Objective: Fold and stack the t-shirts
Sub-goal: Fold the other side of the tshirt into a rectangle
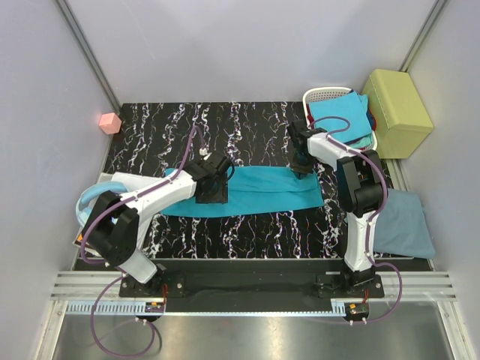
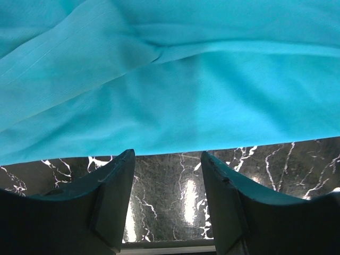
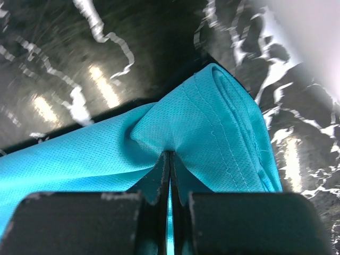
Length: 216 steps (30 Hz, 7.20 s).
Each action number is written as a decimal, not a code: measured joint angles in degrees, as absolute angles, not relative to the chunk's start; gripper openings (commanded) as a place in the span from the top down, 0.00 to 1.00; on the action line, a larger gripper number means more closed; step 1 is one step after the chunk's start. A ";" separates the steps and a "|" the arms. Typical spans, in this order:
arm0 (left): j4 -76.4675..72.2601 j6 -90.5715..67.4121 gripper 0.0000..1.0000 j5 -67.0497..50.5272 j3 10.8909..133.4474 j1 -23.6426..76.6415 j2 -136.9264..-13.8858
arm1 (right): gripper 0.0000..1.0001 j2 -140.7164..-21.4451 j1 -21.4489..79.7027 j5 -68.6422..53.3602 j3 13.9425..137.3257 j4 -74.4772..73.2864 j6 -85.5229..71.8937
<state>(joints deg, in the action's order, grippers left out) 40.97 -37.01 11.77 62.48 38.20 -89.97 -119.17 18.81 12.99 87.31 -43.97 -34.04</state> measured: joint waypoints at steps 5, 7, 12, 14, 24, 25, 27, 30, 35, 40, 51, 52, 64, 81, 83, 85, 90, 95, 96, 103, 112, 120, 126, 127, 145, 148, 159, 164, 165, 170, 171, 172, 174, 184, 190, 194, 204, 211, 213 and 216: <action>41.08 -36.51 0.43 11.75 61.56 38.24 -89.95 | 0.97 -119.17 17.21 13.45 87.29 -44.01 -34.44; 41.15 -36.36 0.43 11.75 61.32 38.24 -89.95 | 0.96 -119.17 16.99 14.09 87.29 -44.14 -34.59; 41.30 -35.86 0.43 12.03 61.30 38.24 -89.60 | 0.83 -119.09 16.93 15.59 86.80 -44.12 -35.29; 41.58 -35.83 0.43 12.45 61.30 38.24 -89.17 | 0.79 -118.41 16.91 17.17 85.67 -43.79 -35.90; 44.82 -35.92 0.35 17.74 62.06 38.26 -85.82 | 0.68 -111.92 17.04 19.00 78.85 -42.11 -34.94; 45.04 -35.92 0.35 18.59 62.41 38.26 -85.19 | 0.66 -110.37 17.58 18.52 78.72 -42.13 -34.57; 45.41 -35.79 0.35 20.34 63.53 38.24 -83.61 | 0.66 -106.91 19.31 16.84 79.83 -41.80 -34.13; 45.12 -35.14 0.35 22.09 66.46 37.45 -83.22 | 0.65 -103.28 22.68 13.87 85.86 -42.26 -33.67; 43.00 -34.02 0.37 21.93 68.69 32.73 -88.36 | 0.63 -98.83 27.81 10.57 93.17 -42.06 -32.93; 42.13 -33.04 0.40 19.75 70.81 26.33 -98.28 | 0.62 -94.54 29.65 8.23 92.82 -43.92 -32.62; 41.63 -32.67 0.67 17.23 76.99 23.94 -105.25 | 0.64 -90.52 29.63 7.99 87.74 -45.82 -29.58; 41.56 -32.86 0.69 16.93 77.01 23.94 -105.25 | 0.64 -90.61 29.63 8.01 87.22 -45.84 -29.50; 40.69 -35.22 0.89 14.76 67.94 26.04 -101.16 | 0.65 -93.91 29.63 7.92 86.06 -46.15 -29.15; 41.39 -37.93 0.76 17.19 62.57 31.62 -90.74 | 0.66 -97.12 29.63 7.64 84.82 -44.38 -29.19; 41.47 -37.56 0.76 18.11 62.63 31.00 -91.70 | 0.66 -99.09 29.63 6.85 84.82 -44.14 -29.26; 41.43 -37.30 0.76 18.15 62.67 29.34 -92.79 | 0.66 -100.68 29.63 6.15 84.82 -44.14 -29.36; 41.41 -35.79 0.76 18.20 64.07 20.95 -95.37 | 0.66 -101.45 29.63 4.73 84.82 -43.92 -29.80; 41.45 -33.80 0.75 18.17 69.54 17.85 -98.08 | 0.67 -101.45 29.98 3.49 84.82 -43.62 -30.06; 41.45 -33.36 0.75 18.02 71.07 17.80 -99.29 | 0.67 -101.45 30.15 3.36 84.82 -43.59 -30.17; 40.36 -31.59 0.78 16.08 79.26 17.61 -109.10 | 0.66 -101.97 33.95 3.11 85.34 -43.53 -30.52; 40.71 -30.98 0.85 13.58 83.22 14.35 -115.13 | 0.66 -105.36 39.40 1.87 90.15 -43.79 -30.89; 41.10 -30.87 0.87 11.07 87.20 12.62 -118.65 | 0.53 -111.53 44.05 -1.39 98.94 -44.31 -31.48; 41.12 -30.87 0.87 10.68 88.14 12.62 -119.33 | 0.48 -117.34 44.60 -5.58 105.08 -44.27 -32.84; 41.12 -30.87 0.87 10.66 88.16 12.62 -119.37 | 0.48 -118.21 44.60 -5.82 105.73 -44.27 -32.99; 41.10 -30.92 0.89 10.68 88.16 12.62 -119.37 | 0.47 -131.44 44.58 -9.67 114.48 -44.80 -33.21; 41.08 -30.92 0.89 10.68 88.16 12.62 -119.37 | 0.47 -133.25 44.45 -9.54 116.09 -44.93 -32.80; 41.04 -30.96 0.89 10.68 88.09 12.62 -119.37 | 0.46 -138.41 41.60 -8.60 124.90 -46.54 -31.48; 41.04 -30.96 0.89 10.68 88.09 12.62 -119.37 | 0.47 -140.62 41.19 -8.51 130.19 -48.29 -31.03; 41.04 -30.96 0.89 10.68 88.09 12.62 -119.37 | 0.48 -141.14 41.19 -8.62 130.98 -48.40 -31.00; 41.04 -30.96 0.88 10.68 88.09 12.62 -119.37 | 0.49 -141.71 41.30 -8.71 130.78 -49.54 -31.00; 41.04 -30.96 0.88 10.68 88.09 12.62 -119.37 | 0.50 -141.71 41.36 -8.73 130.34 -49.34 -31.00; 41.04 -30.96 0.88 10.68 88.09 12.62 -119.37 | 0.51 -141.71 41.45 -8.71 129.75 -49.19 -31.00; 41.04 -30.96 0.88 10.68 88.09 12.62 -119.37 | 0.54 -141.69 41.60 -8.78 128.33 -49.10 -31.03; 41.04 -30.96 0.88 10.68 88.09 12.62 -119.37 | 0.57 -134.50 43.72 -10.11 114.10 -45.71 -31.59; 41.04 -30.96 0.88 10.68 88.09 12.62 -119.37 | 0.55 -129.51 46.94 -9.87 111.28 -45.25 -31.73; 41.04 -30.96 0.88 10.68 88.09 12.62 -119.37 | 0.53 -128.42 47.59 -9.19 112.71 -45.67 -31.59; 41.04 -30.96 0.88 10.68 88.09 12.62 -119.37 | 0.53 -129.19 46.87 -4.99 124.49 -49.91 -28.82; 40.99 -30.96 0.88 10.68 88.03 12.62 -119.35 | 0.53 -135.33 42.54 -4.93 131.31 -51.40 -28.03; 40.97 -30.96 0.88 10.68 88.01 12.62 -119.35 | 0.53 -137.45 41.39 -4.95 132.05 -52.16 -28.01; 40.95 -30.96 0.88 10.68 88.01 12.62 -119.35 | 0.56 -140.00 40.42 -4.99 132.40 -53.01 -28.03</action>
